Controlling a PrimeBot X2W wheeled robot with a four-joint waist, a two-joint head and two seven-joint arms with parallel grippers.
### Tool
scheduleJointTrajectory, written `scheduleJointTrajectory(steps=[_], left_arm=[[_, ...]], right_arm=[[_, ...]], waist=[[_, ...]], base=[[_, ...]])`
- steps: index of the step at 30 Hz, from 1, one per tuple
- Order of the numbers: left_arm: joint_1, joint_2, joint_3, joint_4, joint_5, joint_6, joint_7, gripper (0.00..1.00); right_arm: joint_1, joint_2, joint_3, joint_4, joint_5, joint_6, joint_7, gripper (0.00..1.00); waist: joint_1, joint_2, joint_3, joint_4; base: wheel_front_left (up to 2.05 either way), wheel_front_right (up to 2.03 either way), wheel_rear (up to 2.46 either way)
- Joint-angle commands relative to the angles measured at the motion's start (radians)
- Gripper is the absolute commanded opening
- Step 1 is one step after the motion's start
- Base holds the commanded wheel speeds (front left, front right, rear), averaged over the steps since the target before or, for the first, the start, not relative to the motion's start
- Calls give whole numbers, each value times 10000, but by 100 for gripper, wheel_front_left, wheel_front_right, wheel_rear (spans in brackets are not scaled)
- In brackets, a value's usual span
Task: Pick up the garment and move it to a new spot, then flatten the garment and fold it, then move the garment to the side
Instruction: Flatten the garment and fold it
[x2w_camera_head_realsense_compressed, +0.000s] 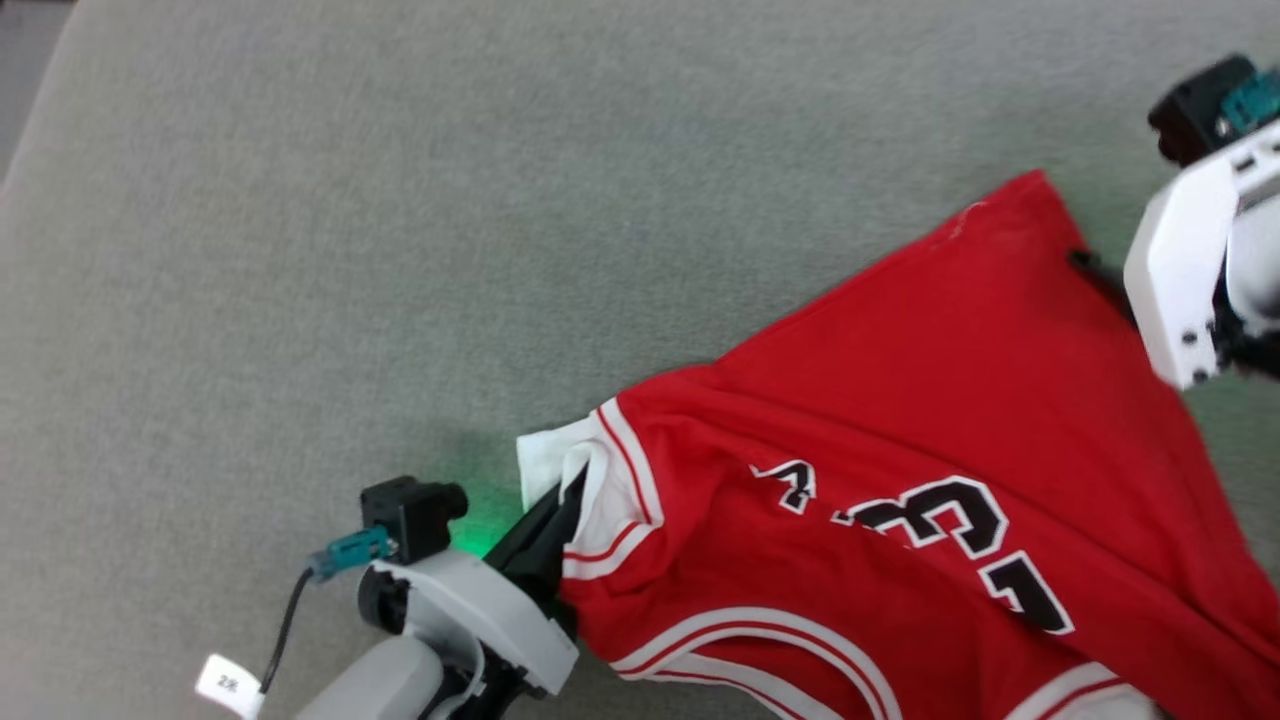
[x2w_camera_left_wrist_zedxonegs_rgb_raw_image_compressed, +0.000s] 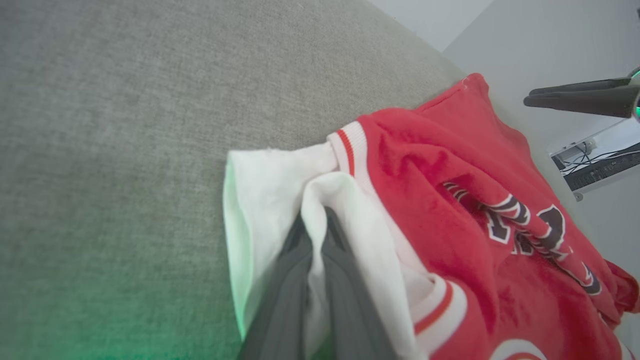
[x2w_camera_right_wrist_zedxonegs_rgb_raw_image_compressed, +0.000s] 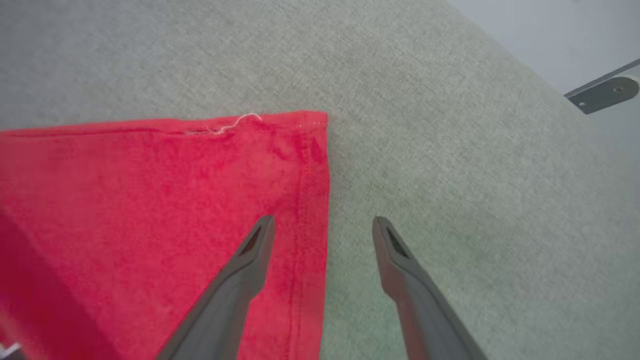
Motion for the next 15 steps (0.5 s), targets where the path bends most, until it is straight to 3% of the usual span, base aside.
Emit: scheduleJointTrajectory(steps=[1, 9, 10, 11, 12, 13, 15], left_arm=[[-108, -105, -58, 159, 55, -64, 3, 0], [-314, -488, -135, 723, 80, -326, -10, 0], [-326, -531, -127, 791, 58, -351, -27, 0], [-337, -570, -113, 866, 32, -401, -42, 0], [-369, -590, -92, 932, 11, -420, -49, 0], [-398, -600, -60, 995, -3, -462, -56, 0], [-427, -590, 26, 1079, -31, -513, -89, 0]], right_arm=[[-409, 23, 293, 393, -43, -12, -131, 100], [-1466, 35, 2103, 2269, 149, -12, -344, 100], [-1450, 50, 2351, 2443, 262, -12, -384, 90], [-1472, 63, 2568, 2582, 394, -10, -450, 31], [-1491, 95, 2738, 2705, 496, -4, -550, 7], [-1500, 128, 2859, 2800, 613, -2, -711, 0], [-1574, 145, 3005, 2999, 836, -4, -1107, 0]], waist=[[0, 0, 562, 539], [0, 0, 827, 751], [0, 0, 826, 761], [0, 0, 816, 765], [0, 0, 794, 761], [0, 0, 756, 753], [0, 0, 636, 710]], base=[[0, 0, 0], [0, 0, 0], [0, 0, 0], [0, 0, 0], [0, 0, 0], [0, 0, 0], [0, 0, 0]])
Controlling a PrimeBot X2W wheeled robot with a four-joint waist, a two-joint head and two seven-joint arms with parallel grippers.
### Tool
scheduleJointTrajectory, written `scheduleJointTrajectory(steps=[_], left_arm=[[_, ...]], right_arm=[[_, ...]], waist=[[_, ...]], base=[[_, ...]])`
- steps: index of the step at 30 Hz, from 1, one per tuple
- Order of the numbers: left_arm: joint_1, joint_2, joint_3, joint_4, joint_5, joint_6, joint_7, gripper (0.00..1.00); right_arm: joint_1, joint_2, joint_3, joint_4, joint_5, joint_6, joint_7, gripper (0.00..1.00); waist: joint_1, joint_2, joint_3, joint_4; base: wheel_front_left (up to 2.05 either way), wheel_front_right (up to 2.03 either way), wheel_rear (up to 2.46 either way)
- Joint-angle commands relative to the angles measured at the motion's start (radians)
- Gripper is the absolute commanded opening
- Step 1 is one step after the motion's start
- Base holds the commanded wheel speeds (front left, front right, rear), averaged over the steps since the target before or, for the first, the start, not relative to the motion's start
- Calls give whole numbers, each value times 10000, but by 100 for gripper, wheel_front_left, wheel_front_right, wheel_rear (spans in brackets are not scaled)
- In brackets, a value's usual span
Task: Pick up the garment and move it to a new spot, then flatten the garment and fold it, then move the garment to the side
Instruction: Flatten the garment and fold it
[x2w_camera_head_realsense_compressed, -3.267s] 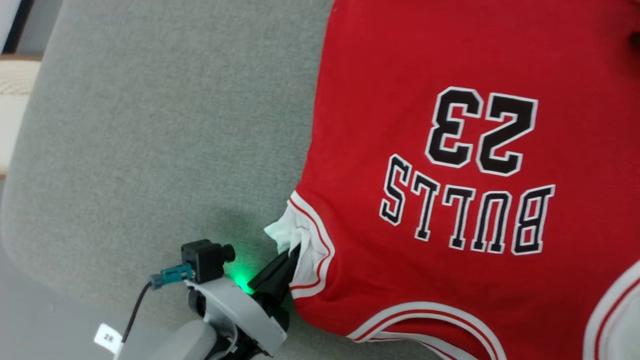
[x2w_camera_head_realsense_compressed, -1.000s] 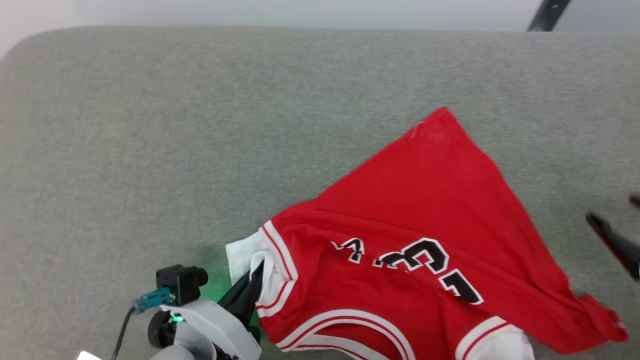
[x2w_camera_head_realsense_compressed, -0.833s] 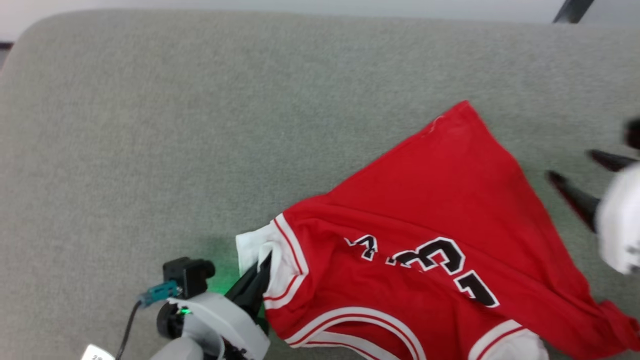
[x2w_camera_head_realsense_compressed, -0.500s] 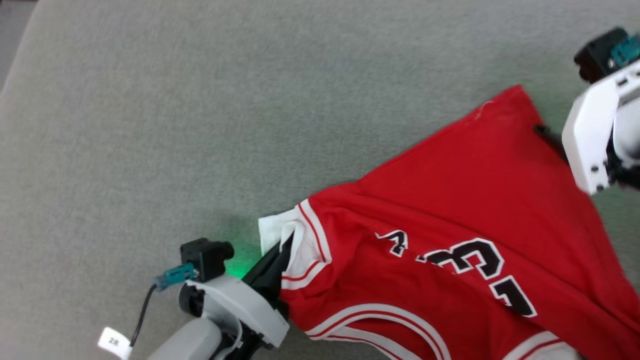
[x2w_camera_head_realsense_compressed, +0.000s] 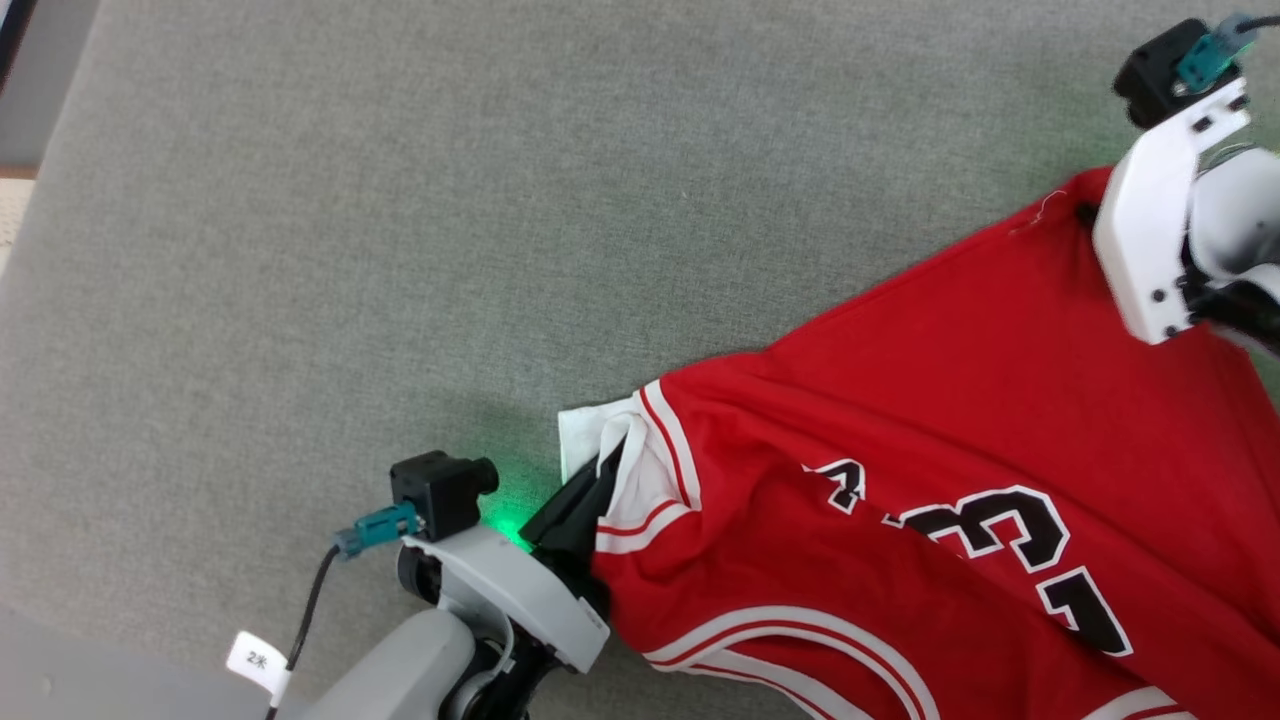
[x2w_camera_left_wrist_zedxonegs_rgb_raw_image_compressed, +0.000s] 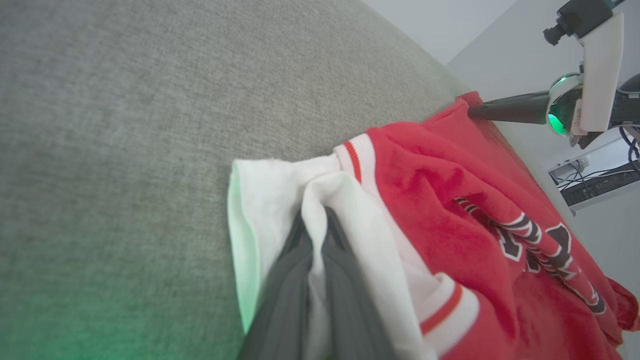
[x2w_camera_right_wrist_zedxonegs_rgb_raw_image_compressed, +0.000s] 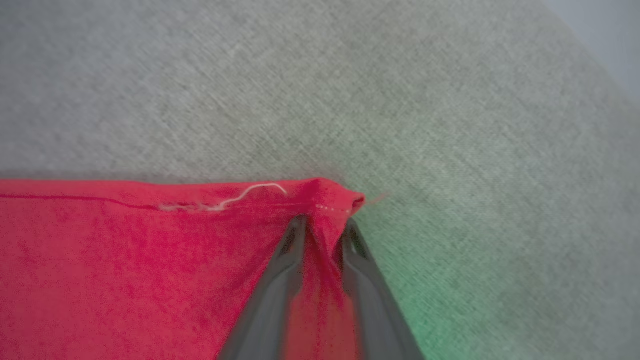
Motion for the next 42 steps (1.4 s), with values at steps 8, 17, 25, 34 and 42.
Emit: scheduleJointTrajectory(steps=[8, 17, 25, 34, 42], left_arm=[[19, 402, 584, 131, -88, 68, 2, 0], [-1429, 790, 965, 259, 139, 223, 370, 0], [-5026, 719, 1728, 1817, -150, -90, 1058, 0], [-9897, 762, 2513, 4792, 13, -287, 700, 0], [-12343, 685, 3163, 6191, -21, -366, -20, 0]], right_arm=[[214, 44, -635, 1081, 761, -5, -1973, 0], [403, -285, -2293, 1937, 1037, -5, -3497, 0], [-1056, 565, -3845, 2935, 379, -5, -5393, 0], [-4279, 1694, -5437, 4398, -721, -13, -7596, 0], [-6003, 2113, -5766, 5459, -1311, -31, -8663, 0]], waist=[[0, -1, -649, -537], [0, -1, -465, -1428], [0, -1, -188, -2082], [0, -1, 59, -2620], [0, -1, -343, -2926]], base=[[0, 0, 0], [0, 0, 0], [0, 0, 0], [0, 0, 0], [0, 0, 0]])
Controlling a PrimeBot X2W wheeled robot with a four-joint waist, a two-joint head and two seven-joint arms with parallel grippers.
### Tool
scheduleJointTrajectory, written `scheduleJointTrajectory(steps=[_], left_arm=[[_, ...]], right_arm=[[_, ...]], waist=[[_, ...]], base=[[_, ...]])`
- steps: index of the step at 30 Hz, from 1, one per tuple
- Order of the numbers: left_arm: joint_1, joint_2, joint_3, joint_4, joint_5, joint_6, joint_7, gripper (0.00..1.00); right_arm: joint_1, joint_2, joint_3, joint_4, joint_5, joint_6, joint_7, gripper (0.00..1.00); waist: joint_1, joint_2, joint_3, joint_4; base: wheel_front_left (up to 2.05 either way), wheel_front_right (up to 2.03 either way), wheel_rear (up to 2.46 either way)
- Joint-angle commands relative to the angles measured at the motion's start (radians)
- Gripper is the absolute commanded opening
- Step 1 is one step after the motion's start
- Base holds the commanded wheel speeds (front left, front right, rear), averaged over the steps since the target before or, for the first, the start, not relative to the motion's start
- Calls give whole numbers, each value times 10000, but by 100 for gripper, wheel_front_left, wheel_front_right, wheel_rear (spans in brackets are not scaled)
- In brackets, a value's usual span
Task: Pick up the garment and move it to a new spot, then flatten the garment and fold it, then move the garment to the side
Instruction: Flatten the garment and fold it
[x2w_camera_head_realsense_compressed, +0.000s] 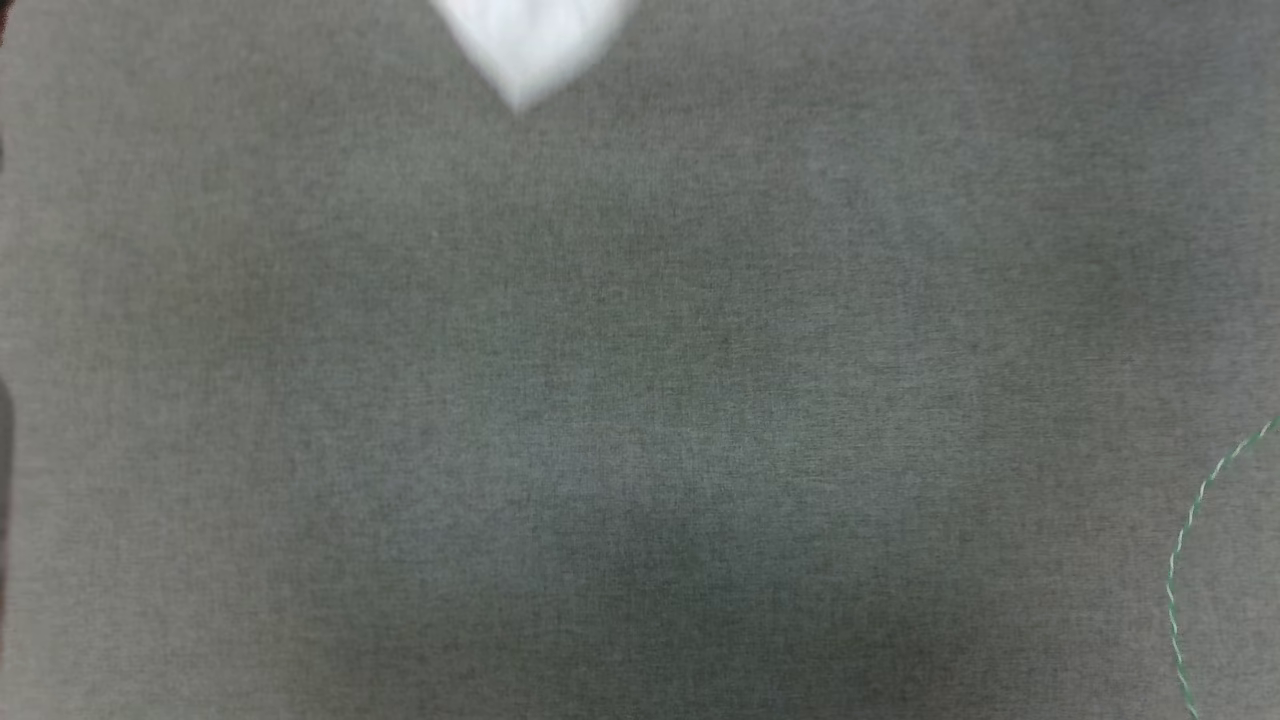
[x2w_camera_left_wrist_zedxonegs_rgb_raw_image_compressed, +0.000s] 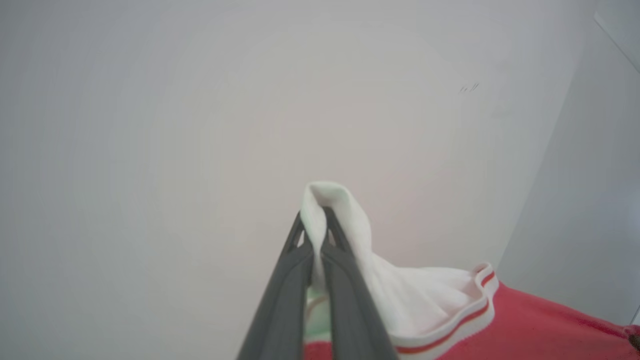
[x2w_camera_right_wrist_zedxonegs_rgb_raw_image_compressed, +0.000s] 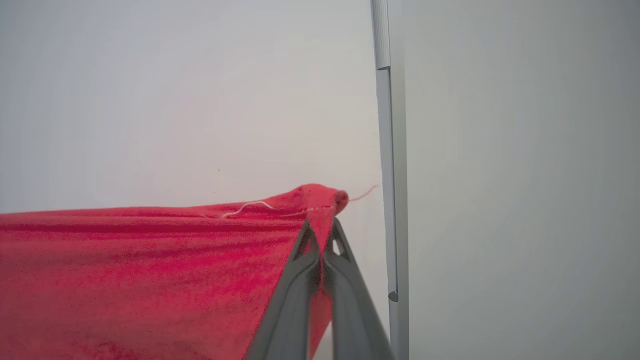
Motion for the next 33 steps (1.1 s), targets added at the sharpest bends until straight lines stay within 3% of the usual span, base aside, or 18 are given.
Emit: scheduleJointTrajectory(steps=[1, 5, 11, 19, 27, 33], left_arm=[[170, 94, 47, 82, -145, 43, -67, 0], [1252, -154, -606, -204, -741, 32, 635, 0], [3638, -18, -1057, -1527, -2214, 25, 1427, 0], [7749, 768, -1528, -4452, -3689, 22, 769, 0], [10972, 1613, -1497, -6653, -4084, 23, 43, 0], [12957, 1700, -706, -7735, -3709, 26, -98, 0]], right_arm=[[58, -165, 15, 177, -51, -77, -62, 0], [768, -88, 542, 388, 179, -60, 89, 0], [2530, -306, 1604, -266, 1135, -54, 672, 0], [5658, -1472, 2670, -2422, 2765, -51, 1224, 0], [8948, -2575, 2522, -5034, 3576, -51, 1682, 0], [11185, -2757, 1621, -6839, 3352, -53, 2206, 0]], waist=[[0, 0, -175, -61], [0, 0, -284, 29], [0, 0, -343, 122], [0, 0, -782, 310], [0, 0, -1336, 259], [0, 0, -1559, 73]], base=[[0, 0, 0], [0, 0, 0], [0, 0, 0], [0, 0, 0], [0, 0, 0], [0, 0, 0]])
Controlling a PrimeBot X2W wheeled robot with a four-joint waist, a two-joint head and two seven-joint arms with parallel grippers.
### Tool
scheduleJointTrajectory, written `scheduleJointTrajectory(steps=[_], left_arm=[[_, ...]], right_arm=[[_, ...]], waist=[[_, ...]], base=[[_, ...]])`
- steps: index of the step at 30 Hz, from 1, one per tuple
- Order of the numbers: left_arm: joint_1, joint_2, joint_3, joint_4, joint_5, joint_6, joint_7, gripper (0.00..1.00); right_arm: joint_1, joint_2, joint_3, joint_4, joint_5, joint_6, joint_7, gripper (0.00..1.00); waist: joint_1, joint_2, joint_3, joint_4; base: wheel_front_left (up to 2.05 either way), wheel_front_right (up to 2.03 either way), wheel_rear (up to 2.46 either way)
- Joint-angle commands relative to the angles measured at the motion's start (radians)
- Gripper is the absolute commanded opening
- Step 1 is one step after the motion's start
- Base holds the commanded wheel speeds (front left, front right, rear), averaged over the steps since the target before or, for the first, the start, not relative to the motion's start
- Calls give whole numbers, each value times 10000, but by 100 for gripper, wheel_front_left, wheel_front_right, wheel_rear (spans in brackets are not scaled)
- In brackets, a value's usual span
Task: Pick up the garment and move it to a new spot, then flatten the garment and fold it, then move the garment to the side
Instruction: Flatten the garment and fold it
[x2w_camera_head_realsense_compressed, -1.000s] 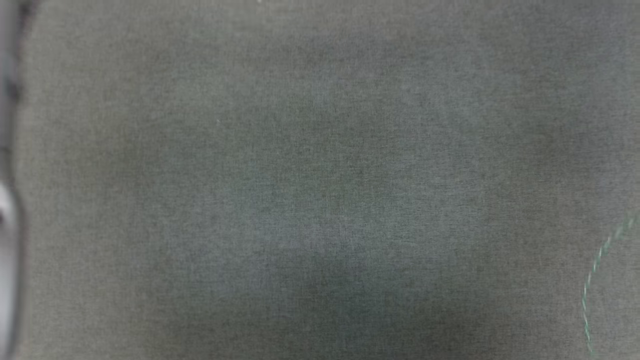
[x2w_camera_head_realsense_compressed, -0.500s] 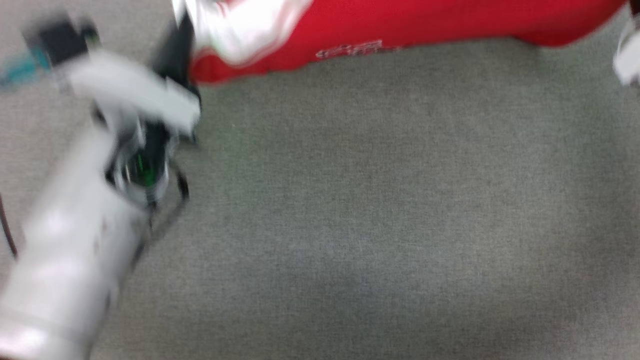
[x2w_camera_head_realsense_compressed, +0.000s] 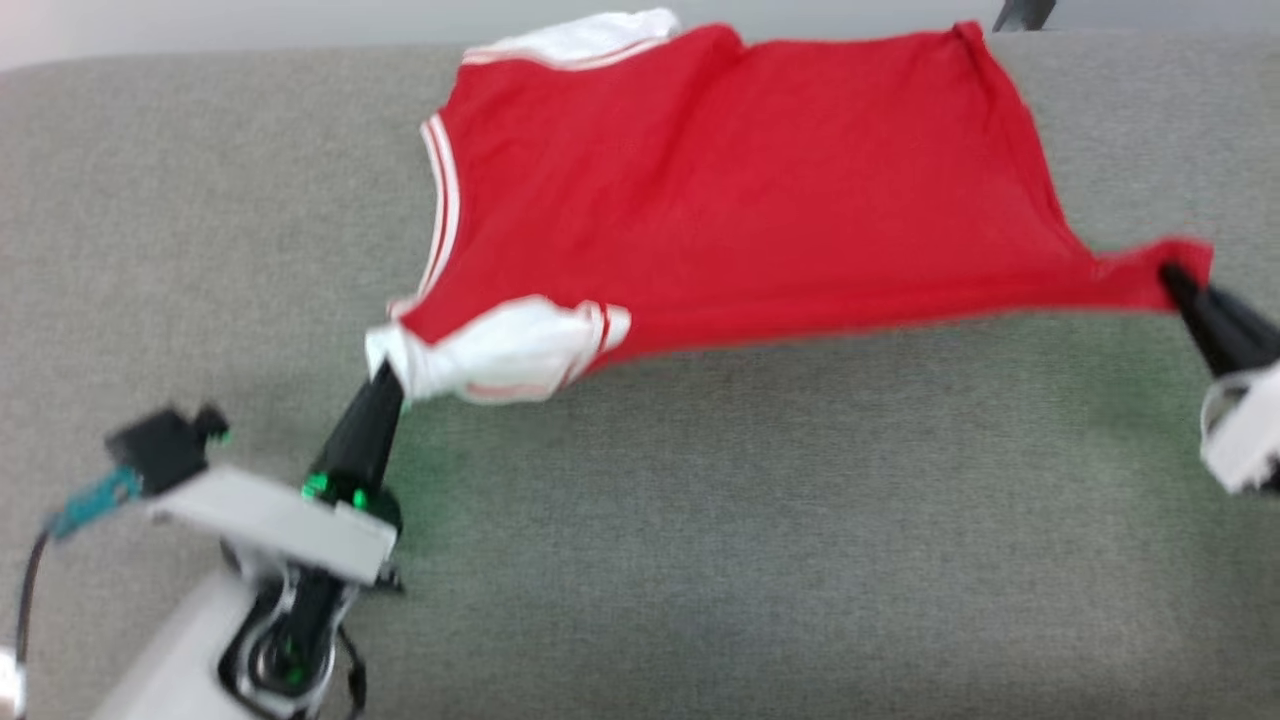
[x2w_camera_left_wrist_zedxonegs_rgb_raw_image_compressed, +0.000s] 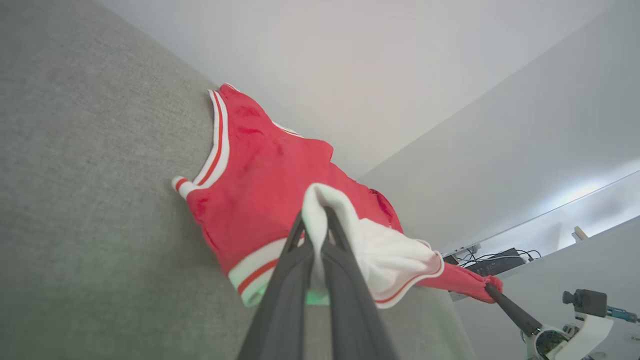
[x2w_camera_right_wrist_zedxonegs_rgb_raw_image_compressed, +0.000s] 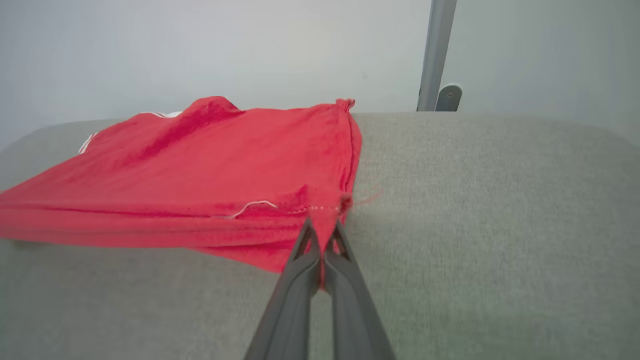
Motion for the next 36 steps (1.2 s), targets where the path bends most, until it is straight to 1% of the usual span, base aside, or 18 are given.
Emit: scheduleJointTrajectory(steps=[1, 5, 6, 10, 14, 17, 19, 21, 26, 31, 36], left_arm=[[528, -7, 408, -250, 211, 88, -57, 0], [2089, -329, 1332, -1345, 830, 396, -64, 0], [2089, -329, 1332, -1345, 830, 396, -64, 0], [3353, -567, 1922, -2550, 1394, 787, -65, 0], [3716, -583, 1903, -3298, 1800, 1051, -53, 0], [3320, -516, 1747, -3317, 2103, 1163, 104, 0], [2921, -589, 1617, -3181, 2203, 1138, 242, 0], [2423, -591, 1540, -2909, 2367, 1209, 391, 0], [933, -717, 1356, -2009, 2617, 1077, 791, 0], [-538, -941, 1227, -892, 2760, 970, 1141, 0], [-1786, -1159, 938, 700, 3140, 1036, 1390, 0]], right_arm=[[536, -50, -362, -367, -192, -22, 150, 0], [1995, 193, -1383, -1654, -733, -22, 647, 0], [1995, 193, -1383, -1654, -733, -22, 647, 0], [3293, 709, -2564, -2982, -1286, -22, 1295, 0], [3975, 1335, -3377, -4103, -1776, -21, 2044, 0], [3889, 1707, -3656, -4410, -2043, -21, 2525, 0], [3586, 1837, -3733, -4341, -2168, -21, 2749, 0], [3197, 1944, -3723, -4140, -2258, -21, 2896, 0], [2064, 2052, -3428, -3294, -2473, -19, 3051, 0], [947, 2115, -3193, -2067, -2635, -19, 2986, 0], [49, 2303, -2994, -750, -2803, -19, 2779, 0]], waist=[[0, 0, -73, -121], [0, 0, -59, -240], [0, 0, -59, -240], [0, 0, 19, -271], [0, 0, 111, -244], [0, 0, 157, -233], [0, 0, 181, -201], [0, 0, 247, -183], [0, 0, 421, -106], [0, 0, 583, -55], [0, 0, 767, -42]], base=[[0, 0, 0], [0, 0, 0], [0, 0, 0], [0, 0, 0], [0, 0, 0], [0, 0, 0], [0, 0, 0], [0, 0, 0], [0, 0, 0], [0, 0, 0], [0, 0, 0]])
